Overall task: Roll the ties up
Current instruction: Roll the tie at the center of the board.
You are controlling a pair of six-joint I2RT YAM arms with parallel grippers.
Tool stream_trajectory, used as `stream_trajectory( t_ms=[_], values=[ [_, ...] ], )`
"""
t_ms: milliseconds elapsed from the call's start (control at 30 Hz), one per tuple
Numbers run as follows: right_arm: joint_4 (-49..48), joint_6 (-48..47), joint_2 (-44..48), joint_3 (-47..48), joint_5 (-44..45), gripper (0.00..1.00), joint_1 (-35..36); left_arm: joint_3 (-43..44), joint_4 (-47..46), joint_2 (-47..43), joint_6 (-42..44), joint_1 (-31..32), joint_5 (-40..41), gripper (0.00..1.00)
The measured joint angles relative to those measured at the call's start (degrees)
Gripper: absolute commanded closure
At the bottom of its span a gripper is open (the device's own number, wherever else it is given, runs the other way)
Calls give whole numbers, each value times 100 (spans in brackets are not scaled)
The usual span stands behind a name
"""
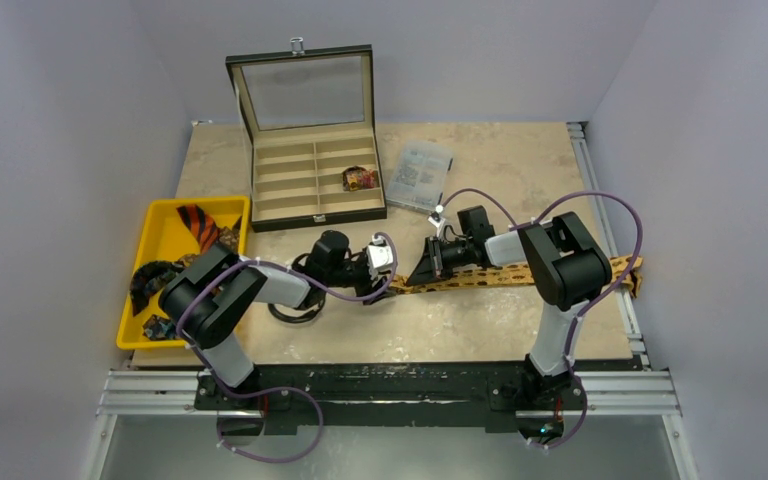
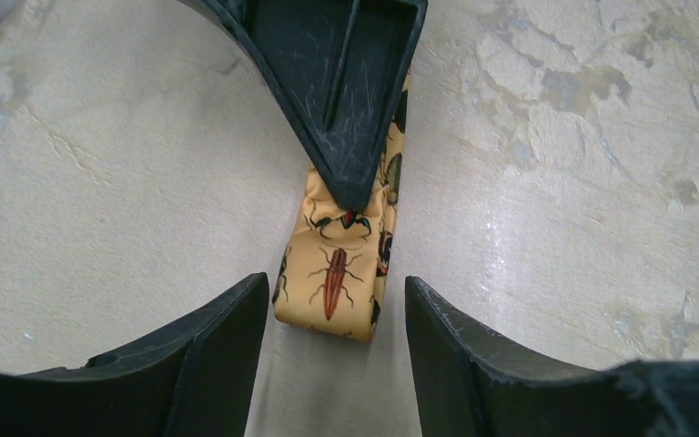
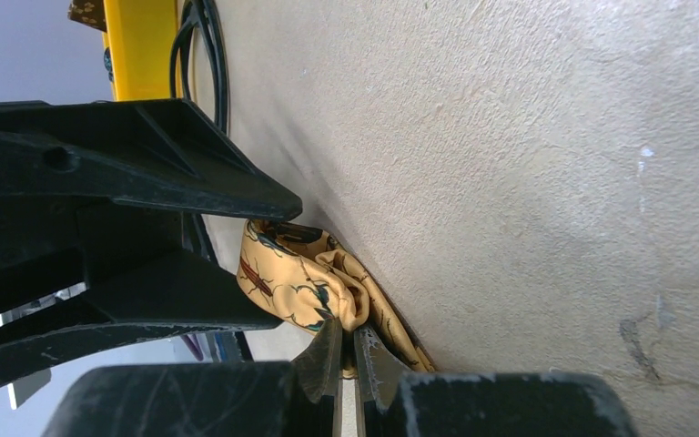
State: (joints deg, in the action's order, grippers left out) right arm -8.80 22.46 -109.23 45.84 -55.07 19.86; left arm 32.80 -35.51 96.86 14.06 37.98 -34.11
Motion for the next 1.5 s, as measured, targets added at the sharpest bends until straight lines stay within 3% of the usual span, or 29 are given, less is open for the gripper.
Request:
stream_trajectory(
  t_ms=[100, 300, 800, 1133, 1200, 1267, 1500],
  values=[
    [0, -2, 0, 0, 0, 100, 0, -101, 50, 0, 0, -9, -2, 47],
    [0, -4, 0, 0, 0, 100, 0, -114, 48, 50, -9, -9, 9, 63],
    [0, -4, 0, 0, 0, 100, 0, 319, -186, 173, -424, 380, 57, 64],
    [20, -17, 22, -11, 0, 100, -37, 610, -72, 673, -48, 522, 415, 66],
    [28, -44, 39, -13, 7, 97, -33, 610, -26, 673, 72, 529, 439, 66],
    [46, -70, 70, -17, 37, 87, -24, 610, 17, 671, 188, 542, 474, 67],
    [549, -433, 264, 74, 72, 75, -24, 669, 352, 597, 494, 581, 581, 69]
  ],
)
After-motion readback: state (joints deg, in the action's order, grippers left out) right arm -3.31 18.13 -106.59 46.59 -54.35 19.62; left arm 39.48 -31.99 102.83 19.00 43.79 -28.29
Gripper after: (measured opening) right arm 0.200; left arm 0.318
